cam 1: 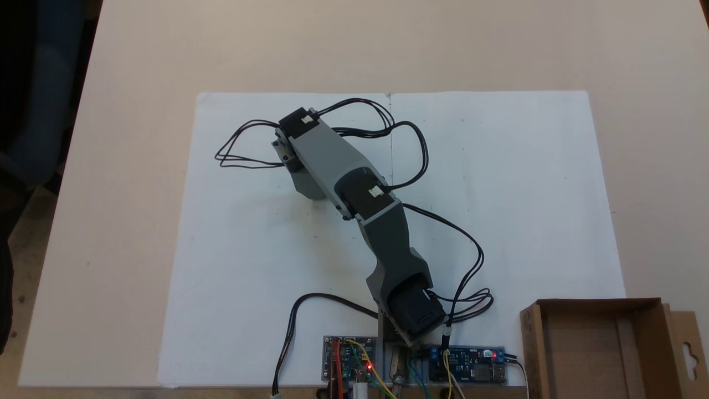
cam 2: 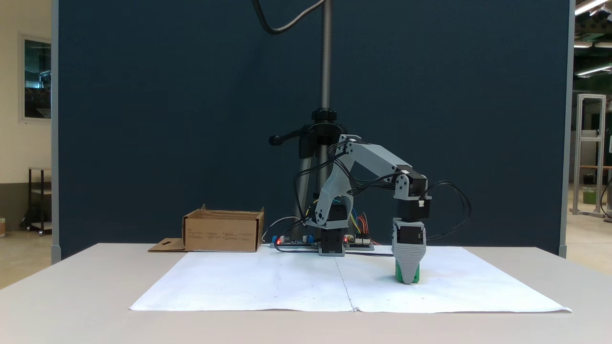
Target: Grasp a green dice and put it in the bin.
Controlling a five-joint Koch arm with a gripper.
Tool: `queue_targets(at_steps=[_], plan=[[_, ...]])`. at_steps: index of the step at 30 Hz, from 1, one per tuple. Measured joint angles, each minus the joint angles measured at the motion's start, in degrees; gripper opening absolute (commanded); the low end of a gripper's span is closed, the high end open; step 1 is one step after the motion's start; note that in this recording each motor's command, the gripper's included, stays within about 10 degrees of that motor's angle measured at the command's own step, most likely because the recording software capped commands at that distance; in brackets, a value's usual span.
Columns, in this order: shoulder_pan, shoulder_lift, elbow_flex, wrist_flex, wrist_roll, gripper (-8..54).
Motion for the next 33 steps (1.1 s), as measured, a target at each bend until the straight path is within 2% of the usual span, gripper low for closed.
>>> queue_targets(at_steps=[5,16,26,33], plan=[[6.15,2.11,0.09,0.0,0.09,12.1],[36.65,21.36,1.23,-0.26,-1.23,12.1],[69.79,27.69,1.23,-2.9,-21.88,12.2],[90.35,28.21,1.32,-2.99,-34.19,12.1]])
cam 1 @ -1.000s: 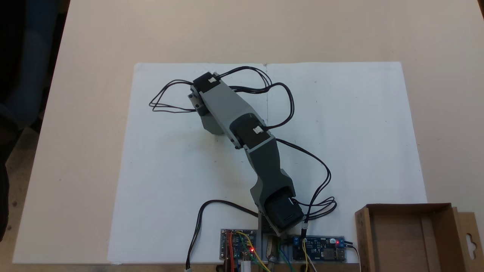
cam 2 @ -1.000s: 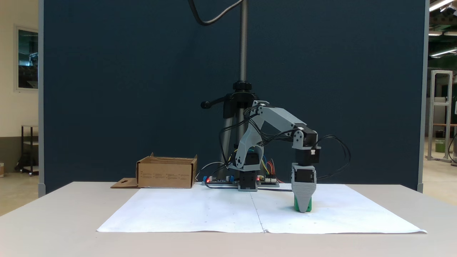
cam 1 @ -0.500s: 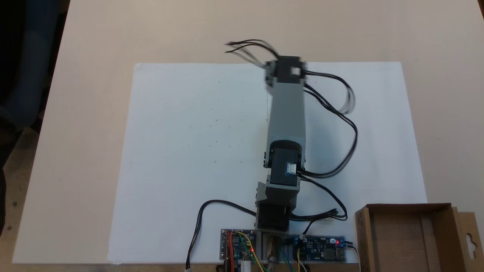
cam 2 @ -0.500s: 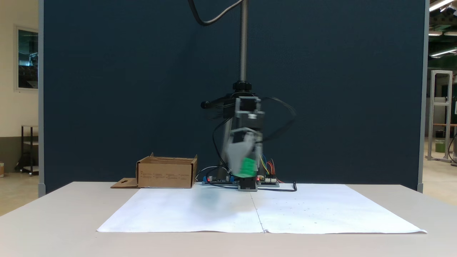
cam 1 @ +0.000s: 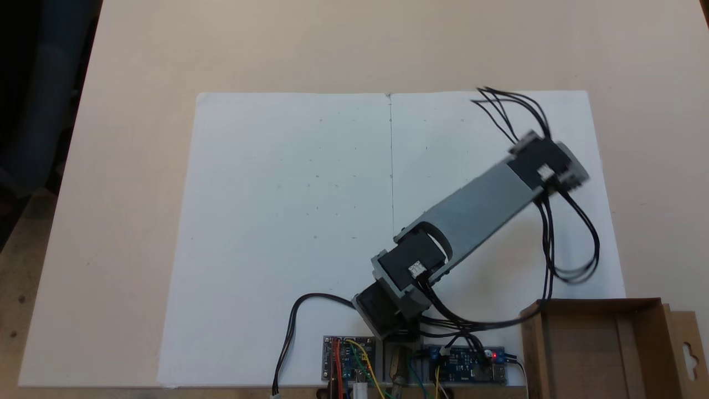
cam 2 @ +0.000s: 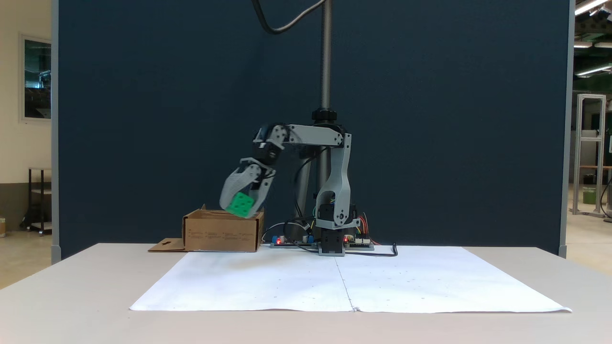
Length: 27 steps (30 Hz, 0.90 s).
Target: Grasp a green dice and put it in the bin.
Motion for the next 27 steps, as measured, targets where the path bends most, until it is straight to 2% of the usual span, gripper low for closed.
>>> queue_targets(at_steps=[10,18,27], plan=[[25.93,3.16,0.0,0.0,-10.81,12.1],[37.88,3.6,0.0,0.09,-18.11,12.1],[43.24,-3.34,0.0,-2.72,-24.79,12.1]])
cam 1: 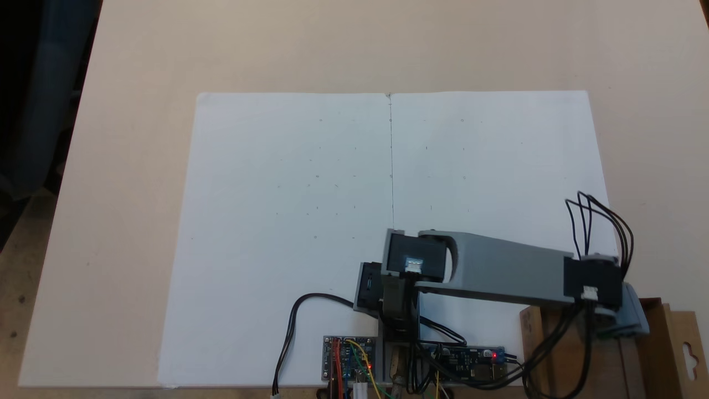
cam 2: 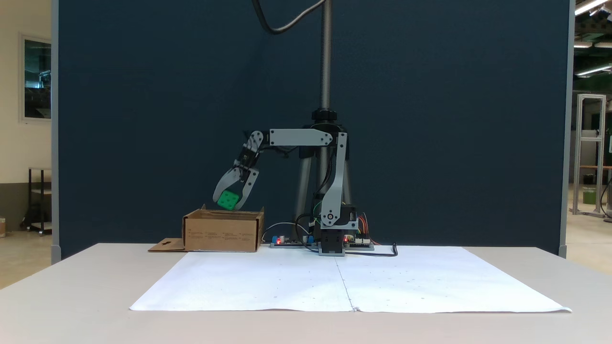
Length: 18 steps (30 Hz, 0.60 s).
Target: Grasp a green dice and put it in the bin.
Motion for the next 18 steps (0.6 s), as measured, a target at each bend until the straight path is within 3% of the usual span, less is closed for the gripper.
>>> queue_targets(at_steps=[9,11,13,15,18], plan=[[4.13,-6.59,0.0,-6.59,-5.8,12.1],[4.22,-7.38,0.0,-6.59,-6.24,18.1],[4.22,-7.65,0.0,-6.59,-6.33,32.1],[4.39,-7.56,-0.09,-6.59,-6.33,37.3],[4.39,-7.56,0.0,-6.59,-6.33,37.6]])
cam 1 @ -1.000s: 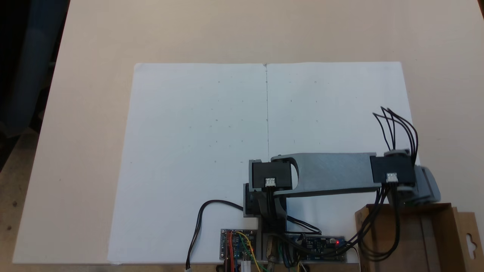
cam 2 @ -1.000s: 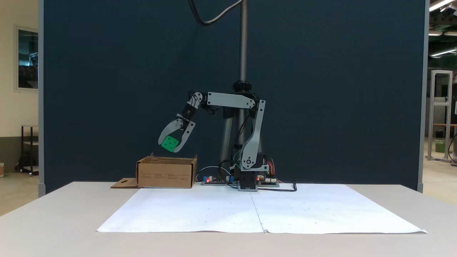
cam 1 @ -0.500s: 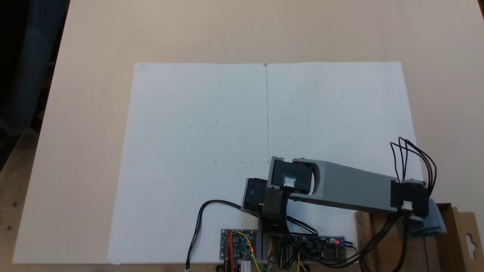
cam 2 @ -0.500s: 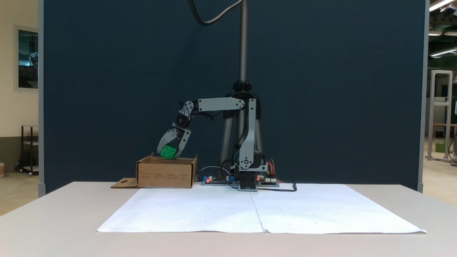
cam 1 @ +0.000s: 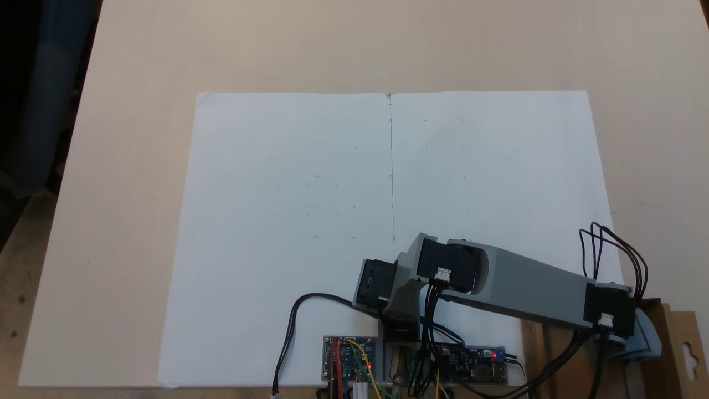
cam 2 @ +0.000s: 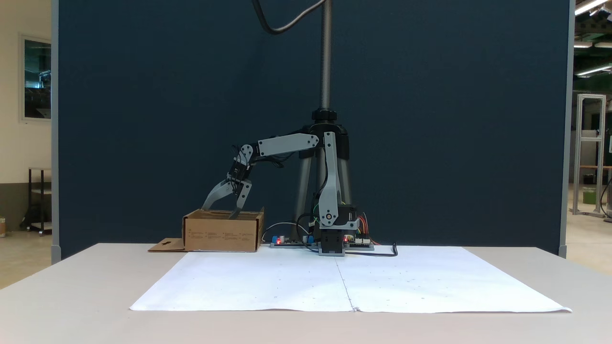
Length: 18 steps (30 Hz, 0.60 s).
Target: Grasp a green dice and put it in the bin.
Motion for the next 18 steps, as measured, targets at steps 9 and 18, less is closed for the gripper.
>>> queue_targets(at_steps=[9,18], plan=[[0.09,0.88,-0.09,0.0,0.53,37.5],[-10.2,11.95,-4.92,0.0,18.9,37.7]])
